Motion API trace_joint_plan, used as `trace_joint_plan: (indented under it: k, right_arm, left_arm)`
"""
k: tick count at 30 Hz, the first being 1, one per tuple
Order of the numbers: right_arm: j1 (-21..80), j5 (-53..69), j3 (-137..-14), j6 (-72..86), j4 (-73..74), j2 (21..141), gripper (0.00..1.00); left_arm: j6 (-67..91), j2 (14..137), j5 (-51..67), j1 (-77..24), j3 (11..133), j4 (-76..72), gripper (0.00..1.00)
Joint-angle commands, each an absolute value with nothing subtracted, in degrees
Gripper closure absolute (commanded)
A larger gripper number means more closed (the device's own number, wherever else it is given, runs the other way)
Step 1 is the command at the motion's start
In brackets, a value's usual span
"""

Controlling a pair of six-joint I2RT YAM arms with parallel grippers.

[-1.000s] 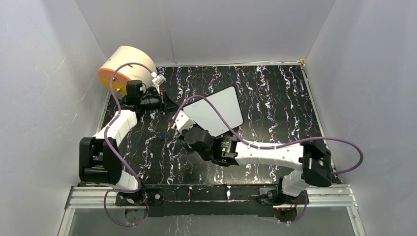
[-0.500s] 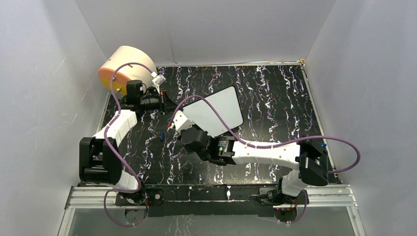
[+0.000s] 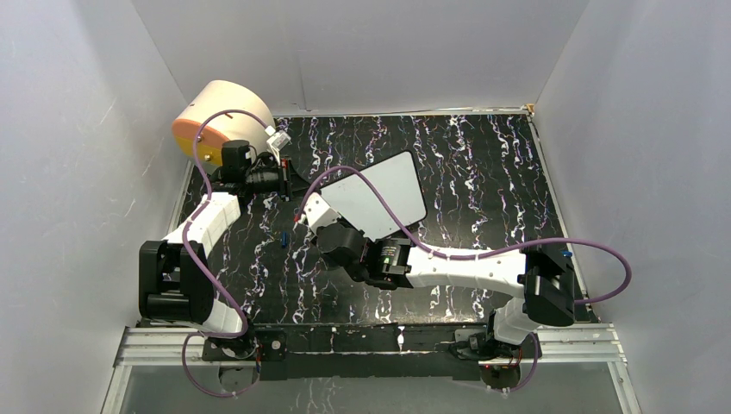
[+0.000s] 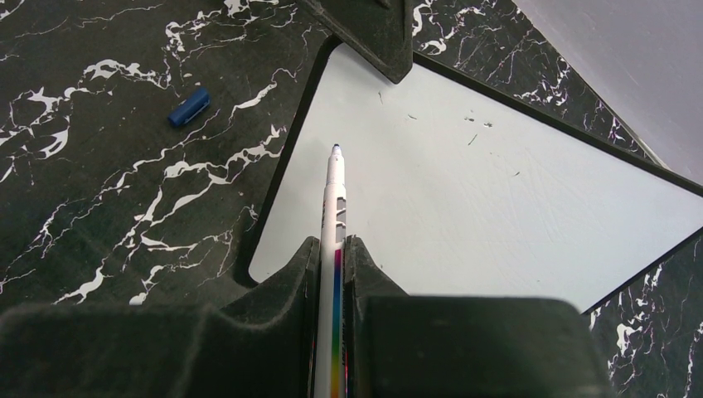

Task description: Write a sentence on the whiteboard

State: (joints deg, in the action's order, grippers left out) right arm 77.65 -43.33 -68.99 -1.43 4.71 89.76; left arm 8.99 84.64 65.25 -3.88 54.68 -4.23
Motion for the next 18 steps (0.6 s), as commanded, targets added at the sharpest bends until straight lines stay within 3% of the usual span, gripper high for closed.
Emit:
trace_joint_plan:
  k: [1, 18]
  right_arm:
    - [77.5, -44.1, -72.4, -0.4, 4.2, 90.5, 1.0]
    - [77.1, -46.0, -73.7, -0.4, 2.8, 91.7, 1.0]
  left_arm:
    - [8.1, 84.2, 64.4, -4.0, 55.7, -1.7, 1.0]
    - [7.9, 84.6, 64.9, -4.0, 55.8, -1.7, 1.0]
